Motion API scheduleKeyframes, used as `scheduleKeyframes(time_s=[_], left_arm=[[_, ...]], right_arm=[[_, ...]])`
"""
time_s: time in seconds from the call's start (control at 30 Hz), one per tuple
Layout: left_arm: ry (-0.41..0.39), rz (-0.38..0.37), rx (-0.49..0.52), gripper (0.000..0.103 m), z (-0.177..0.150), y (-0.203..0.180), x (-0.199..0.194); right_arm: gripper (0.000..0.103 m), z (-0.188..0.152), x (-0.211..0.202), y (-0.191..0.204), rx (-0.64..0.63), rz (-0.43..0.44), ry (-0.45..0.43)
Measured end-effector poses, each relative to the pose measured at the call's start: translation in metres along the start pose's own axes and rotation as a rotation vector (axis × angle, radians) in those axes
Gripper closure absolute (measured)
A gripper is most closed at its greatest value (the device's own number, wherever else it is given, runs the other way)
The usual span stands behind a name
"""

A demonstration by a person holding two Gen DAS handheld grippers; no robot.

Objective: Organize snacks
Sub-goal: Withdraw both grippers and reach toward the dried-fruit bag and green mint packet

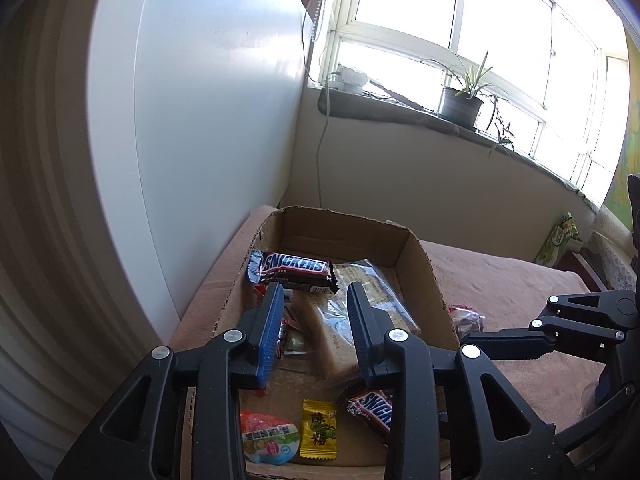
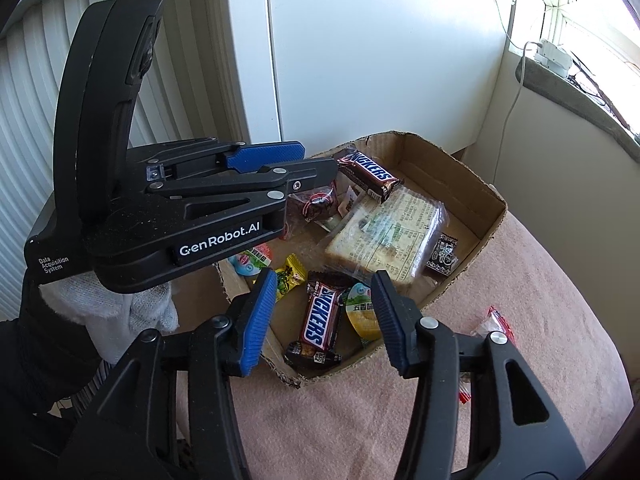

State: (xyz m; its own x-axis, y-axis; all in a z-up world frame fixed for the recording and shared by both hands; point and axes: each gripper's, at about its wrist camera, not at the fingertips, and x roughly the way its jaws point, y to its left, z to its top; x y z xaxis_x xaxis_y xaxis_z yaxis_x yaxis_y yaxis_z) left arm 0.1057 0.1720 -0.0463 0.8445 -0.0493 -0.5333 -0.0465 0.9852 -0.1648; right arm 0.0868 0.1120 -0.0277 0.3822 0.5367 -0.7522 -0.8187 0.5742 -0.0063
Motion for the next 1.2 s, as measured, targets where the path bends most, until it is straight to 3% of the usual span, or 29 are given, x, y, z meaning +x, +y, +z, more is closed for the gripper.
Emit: scheduleKeyframes(time_s=[0.07, 0.17, 0.23, 0.4, 0.83, 1.2], left_arm=[[-0.003, 0.003, 0.003, 0.059, 0.0, -0.001, 0.0], [-0.007, 0.001, 0.002, 0.057, 0.001, -0.002, -0.001], [-0.01, 0.004, 0.001, 0.048, 0.001, -0.003, -0.001], [-0.016, -0.006, 0.011, 0.045, 0.002, -0.009, -0.002], [-0.022, -0.124, 0.078, 0.044, 0.0, -0.049, -0.009], [0.041, -0.267, 0.185, 0.044, -0.022, -0.096, -0.013]], right_arm=[[0.046, -0.001, -0.001, -0.002, 0.003, -0.005, -0.001], [0.031, -0.003, -0.004, -0.003, 0.003, -0.021, -0.004], [0.029, -0.006, -0.007, -0.006, 0.005, -0.029, -0.007], [0.023, -0.014, -0.016, -0.019, 0.022, -0.055, -0.01], [0.022, -0.048, -0.063, -0.104, 0.225, -0.178, -0.052], [0.022, -0.083, -0.063, -0.152, 0.392, -0.152, -0.025]])
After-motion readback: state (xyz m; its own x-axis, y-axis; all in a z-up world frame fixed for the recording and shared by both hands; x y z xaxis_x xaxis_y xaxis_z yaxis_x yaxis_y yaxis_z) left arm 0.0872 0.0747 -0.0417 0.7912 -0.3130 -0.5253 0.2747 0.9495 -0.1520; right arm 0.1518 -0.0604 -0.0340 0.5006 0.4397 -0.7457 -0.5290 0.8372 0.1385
